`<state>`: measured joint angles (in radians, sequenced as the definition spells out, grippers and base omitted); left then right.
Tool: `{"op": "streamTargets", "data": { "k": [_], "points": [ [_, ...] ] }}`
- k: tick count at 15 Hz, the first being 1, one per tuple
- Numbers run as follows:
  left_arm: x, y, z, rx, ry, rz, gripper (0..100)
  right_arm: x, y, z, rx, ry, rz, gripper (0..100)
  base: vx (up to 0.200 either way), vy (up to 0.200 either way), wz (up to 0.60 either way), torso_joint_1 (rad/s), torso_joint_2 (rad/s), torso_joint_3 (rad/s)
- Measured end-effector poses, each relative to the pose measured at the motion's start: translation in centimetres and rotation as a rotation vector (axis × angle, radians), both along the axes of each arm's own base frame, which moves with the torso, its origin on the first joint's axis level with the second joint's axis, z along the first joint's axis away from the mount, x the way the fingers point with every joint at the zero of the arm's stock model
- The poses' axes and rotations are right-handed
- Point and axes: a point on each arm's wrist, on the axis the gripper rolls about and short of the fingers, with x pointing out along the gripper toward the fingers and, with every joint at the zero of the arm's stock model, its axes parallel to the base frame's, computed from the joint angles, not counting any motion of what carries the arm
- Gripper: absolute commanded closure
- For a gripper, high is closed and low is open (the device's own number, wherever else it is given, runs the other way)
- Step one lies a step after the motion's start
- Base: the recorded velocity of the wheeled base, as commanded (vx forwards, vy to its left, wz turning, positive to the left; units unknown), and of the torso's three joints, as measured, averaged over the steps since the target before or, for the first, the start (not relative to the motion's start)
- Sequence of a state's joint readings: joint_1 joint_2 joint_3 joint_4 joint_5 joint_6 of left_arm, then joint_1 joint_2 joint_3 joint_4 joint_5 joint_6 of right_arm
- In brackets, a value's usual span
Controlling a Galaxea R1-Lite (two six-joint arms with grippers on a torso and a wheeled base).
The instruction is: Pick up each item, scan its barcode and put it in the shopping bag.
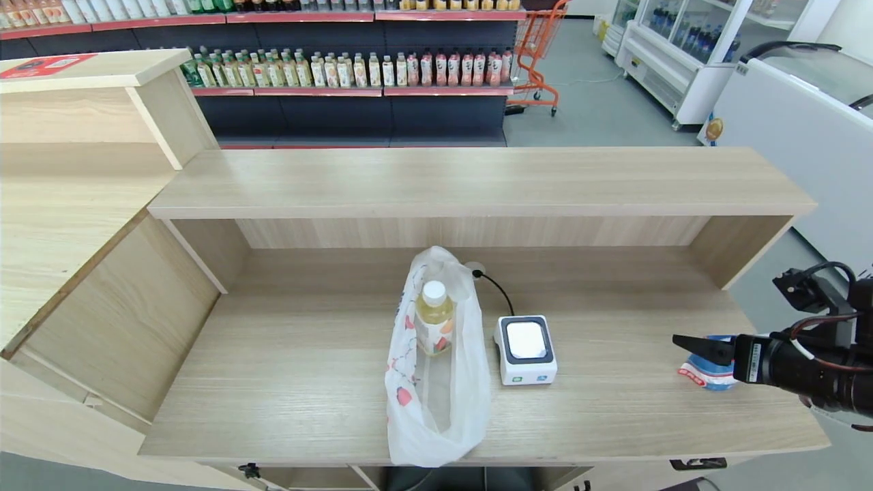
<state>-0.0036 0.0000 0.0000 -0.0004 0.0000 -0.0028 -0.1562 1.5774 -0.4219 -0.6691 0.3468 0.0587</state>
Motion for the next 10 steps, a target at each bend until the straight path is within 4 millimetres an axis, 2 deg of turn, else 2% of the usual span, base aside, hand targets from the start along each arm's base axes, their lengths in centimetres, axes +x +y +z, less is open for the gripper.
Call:
{"op": "streamTargets", "data": {
  "k": [3,5,7,10],
  "points": [
    [0.0,0.0,0.0,0.000,-0.001,0.001,0,-1.1,0.9,0.0,0.123,0.095,-0.031,0,-0.200,-0.200,0.00,-0.004,0.00,0.007],
    [0.0,0.0,0.0,0.003,-0.001,0.000,0,-1.7,1.6,0.8,0.184,0.125,-0.036,0,-0.200,-0.200,0.00,0.005,0.00,0.002],
    [0.0,0.0,0.0,0.001,-0.001,0.000,0,-1.7,2.0,1.7,0.193,0.094,-0.021,0,0.000,0.000,0.00,0.000,0.00,0.000],
    [0.0,0.0,0.0,0.010,0.000,-0.002,0,-1.0,2.0,2.8,0.193,0.050,-0.026,0,0.000,-0.200,0.00,-0.001,0.00,0.002]
  ]
}}
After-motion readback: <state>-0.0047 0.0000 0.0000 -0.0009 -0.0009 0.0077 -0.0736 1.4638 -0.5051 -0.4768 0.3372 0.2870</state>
